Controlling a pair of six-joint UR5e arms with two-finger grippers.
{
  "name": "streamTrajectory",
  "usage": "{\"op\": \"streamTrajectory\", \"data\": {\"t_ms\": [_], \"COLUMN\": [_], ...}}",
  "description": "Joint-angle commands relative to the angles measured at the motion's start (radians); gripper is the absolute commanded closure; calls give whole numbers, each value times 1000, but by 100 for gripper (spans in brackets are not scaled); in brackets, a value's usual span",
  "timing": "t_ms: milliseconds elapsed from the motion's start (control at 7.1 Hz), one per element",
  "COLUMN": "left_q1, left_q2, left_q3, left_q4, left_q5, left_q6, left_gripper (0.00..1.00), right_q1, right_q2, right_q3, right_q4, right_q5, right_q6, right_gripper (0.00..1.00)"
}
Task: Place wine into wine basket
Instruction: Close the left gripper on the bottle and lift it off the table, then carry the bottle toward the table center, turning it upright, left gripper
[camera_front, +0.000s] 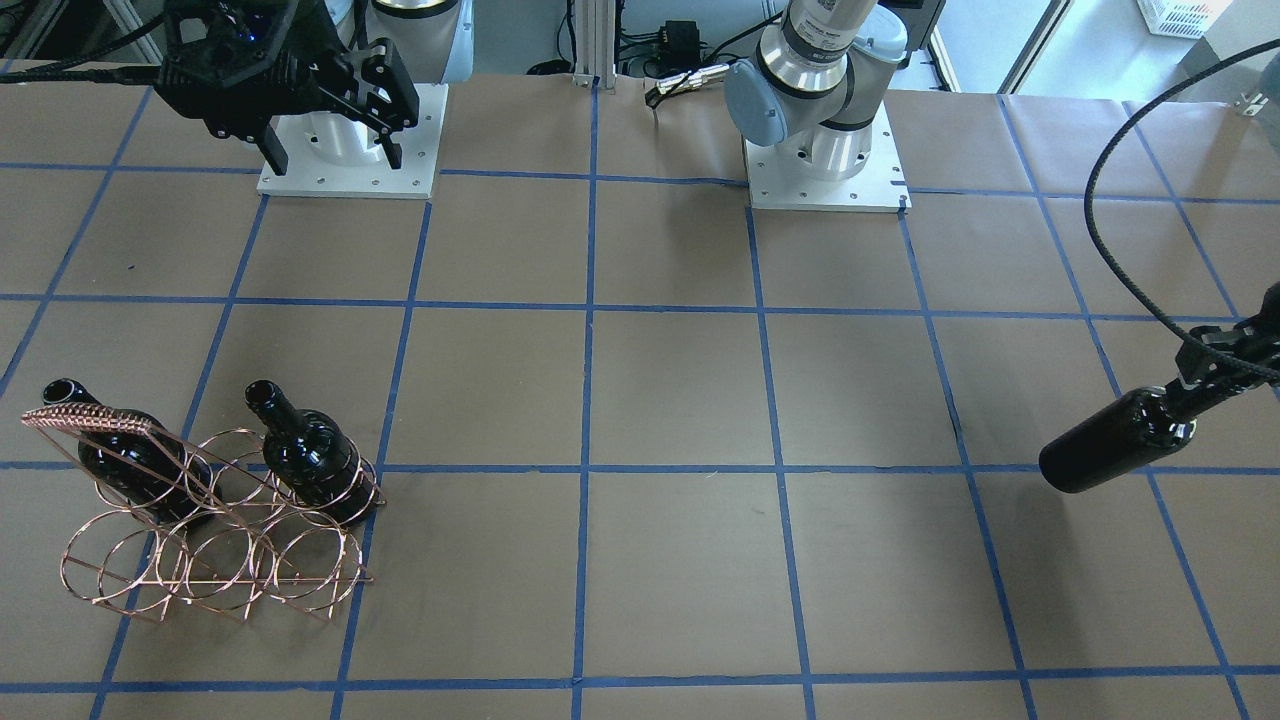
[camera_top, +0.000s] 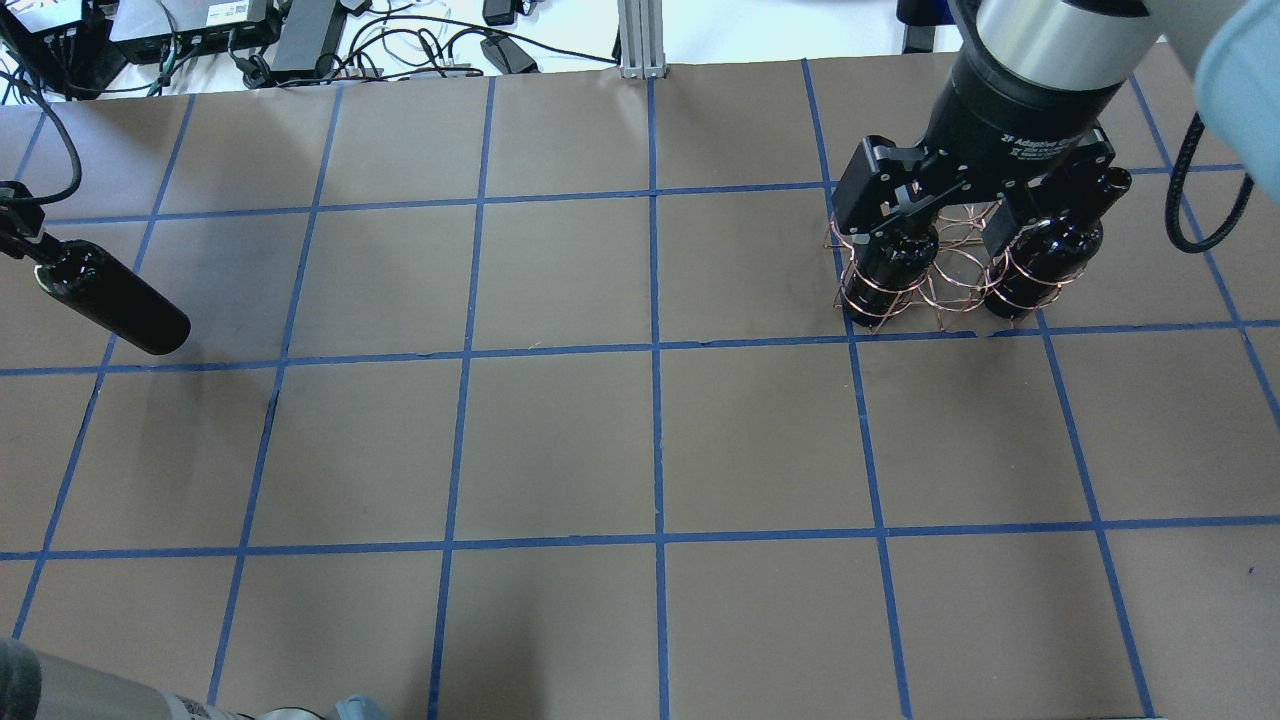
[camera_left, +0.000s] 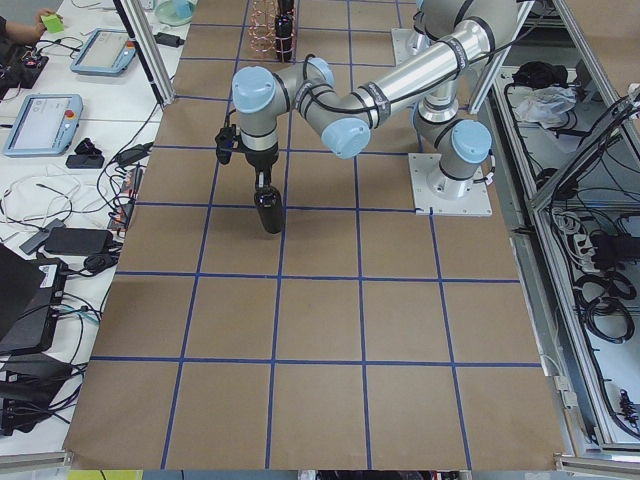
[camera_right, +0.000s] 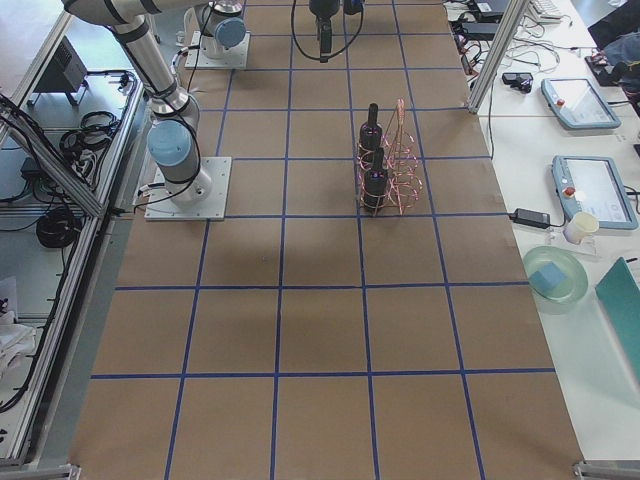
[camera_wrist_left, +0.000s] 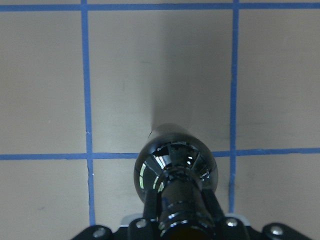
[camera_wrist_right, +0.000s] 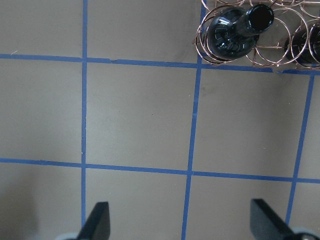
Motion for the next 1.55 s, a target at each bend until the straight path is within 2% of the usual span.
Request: {"op": "streamTrajectory", "data": {"t_ms": [0, 282, 423, 986, 1127, 1268, 1408], "left_q1": [-124, -236, -291, -617, -693, -763, -797], "left_q2": [91, 157, 183, 238, 249, 248, 255], "left_q3": [-86, -177, -201, -237, -251, -316, -403], "left_q4": [-33, -29, -24, 11, 13, 108, 235], "left_q5": [4, 3, 1, 49, 93, 169, 167], "left_q6": [-181, -327, -471, -998, -1138, -1209, -1319], "left_gripper": [100, 100, 100, 100, 100, 100, 100], "right_q1": [1, 1, 1, -1, -1, -1, -1], "right_q2": [-1, -1, -1, 0, 0, 0, 0], "right_q3": [0, 0, 0, 0, 0, 0, 0], "right_q4": [0, 0, 0, 0, 0, 0, 0], "right_q5": [1, 1, 1, -2, -2, -2, -3], "right_q6": [1, 1, 1, -5, -5, -5, -5], "right_gripper": [0, 0, 0, 0, 0, 0, 0]}}
